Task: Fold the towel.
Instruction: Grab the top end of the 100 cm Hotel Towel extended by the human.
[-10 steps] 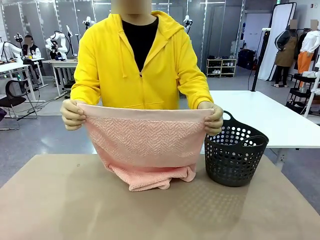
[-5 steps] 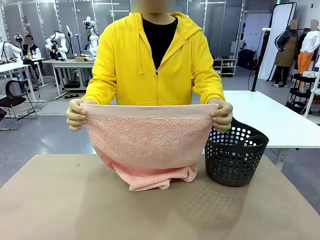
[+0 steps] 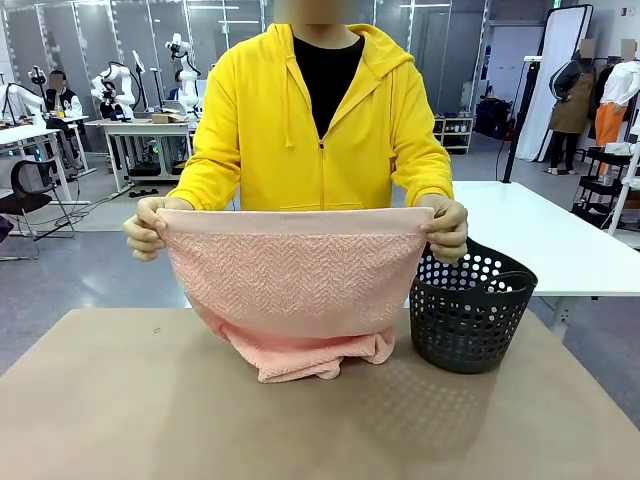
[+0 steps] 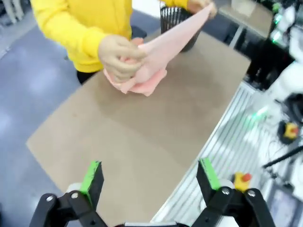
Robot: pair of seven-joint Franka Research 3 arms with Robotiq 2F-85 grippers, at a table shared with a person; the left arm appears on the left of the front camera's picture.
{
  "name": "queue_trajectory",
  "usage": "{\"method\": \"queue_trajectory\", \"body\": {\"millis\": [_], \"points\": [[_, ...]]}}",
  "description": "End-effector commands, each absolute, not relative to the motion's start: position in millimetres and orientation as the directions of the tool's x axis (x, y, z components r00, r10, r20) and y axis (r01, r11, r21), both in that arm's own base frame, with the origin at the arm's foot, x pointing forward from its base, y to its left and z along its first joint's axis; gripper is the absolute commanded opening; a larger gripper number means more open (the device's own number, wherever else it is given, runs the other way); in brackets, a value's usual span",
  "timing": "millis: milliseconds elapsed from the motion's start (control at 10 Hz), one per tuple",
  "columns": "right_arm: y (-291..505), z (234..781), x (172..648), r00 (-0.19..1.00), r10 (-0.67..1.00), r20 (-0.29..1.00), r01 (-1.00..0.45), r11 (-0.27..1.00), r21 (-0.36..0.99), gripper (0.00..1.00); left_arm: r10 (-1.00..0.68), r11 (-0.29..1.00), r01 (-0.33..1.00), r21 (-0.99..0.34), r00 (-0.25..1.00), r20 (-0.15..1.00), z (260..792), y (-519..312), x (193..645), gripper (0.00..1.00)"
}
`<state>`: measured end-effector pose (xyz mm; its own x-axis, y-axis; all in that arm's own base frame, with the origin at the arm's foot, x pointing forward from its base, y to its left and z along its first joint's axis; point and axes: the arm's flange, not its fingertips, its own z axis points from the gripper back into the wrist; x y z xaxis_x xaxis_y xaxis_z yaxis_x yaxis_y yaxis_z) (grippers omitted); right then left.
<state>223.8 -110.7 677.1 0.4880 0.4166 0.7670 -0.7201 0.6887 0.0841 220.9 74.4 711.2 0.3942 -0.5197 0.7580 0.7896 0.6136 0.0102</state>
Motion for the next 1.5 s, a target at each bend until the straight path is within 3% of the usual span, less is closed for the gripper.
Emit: {"method": "queue_trajectory", "body": {"millis": [0, 300, 500, 700, 800, 1300, 1400], "points": [[-74, 690, 239, 0.430, 0.544, 0.720, -0.750, 0.659, -0.050, 1.00, -0.655, 0.539, 0.826, 0.167, 0.286, 0.700, 716, 40, 233, 1.00], [-3, 711, 249, 0.338, 0.700, 0.630, -0.816, 0.551, -0.174, 1.00, -0.803, 0.392, 0.879, 0.272, 0.183, 0.567, 718, -18, 238, 1.00], [30, 717, 254, 0.283, 0.756, 0.590, -0.834, 0.497, -0.238, 1.00, -0.825, 0.336, 0.892, 0.301, 0.125, 0.551, 716, -43, 234, 1.00], [41, 719, 257, 0.269, 0.767, 0.583, -0.847, 0.476, -0.236, 1.00, -0.779, 0.367, 0.886, 0.284, 0.126, 0.614, 720, -45, 234, 1.00], [38, 714, 250, 0.249, 0.768, 0.591, -0.850, 0.465, -0.247, 1.00, -0.827, 0.309, 0.907, 0.288, 0.107, 0.552, 719, -47, 234, 1.00], [38, 714, 250, 0.249, 0.768, 0.591, -0.850, 0.465, -0.247, 1.00, -0.824, 0.296, 0.912, 0.285, 0.092, 0.560, 719, -47, 235, 1.00], [36, 716, 252, 0.228, 0.775, 0.590, -0.863, 0.441, -0.246, 1.00, -0.887, 0.201, 0.912, 0.357, 0.014, 0.461, 737, -65, 235, 1.00]]}}
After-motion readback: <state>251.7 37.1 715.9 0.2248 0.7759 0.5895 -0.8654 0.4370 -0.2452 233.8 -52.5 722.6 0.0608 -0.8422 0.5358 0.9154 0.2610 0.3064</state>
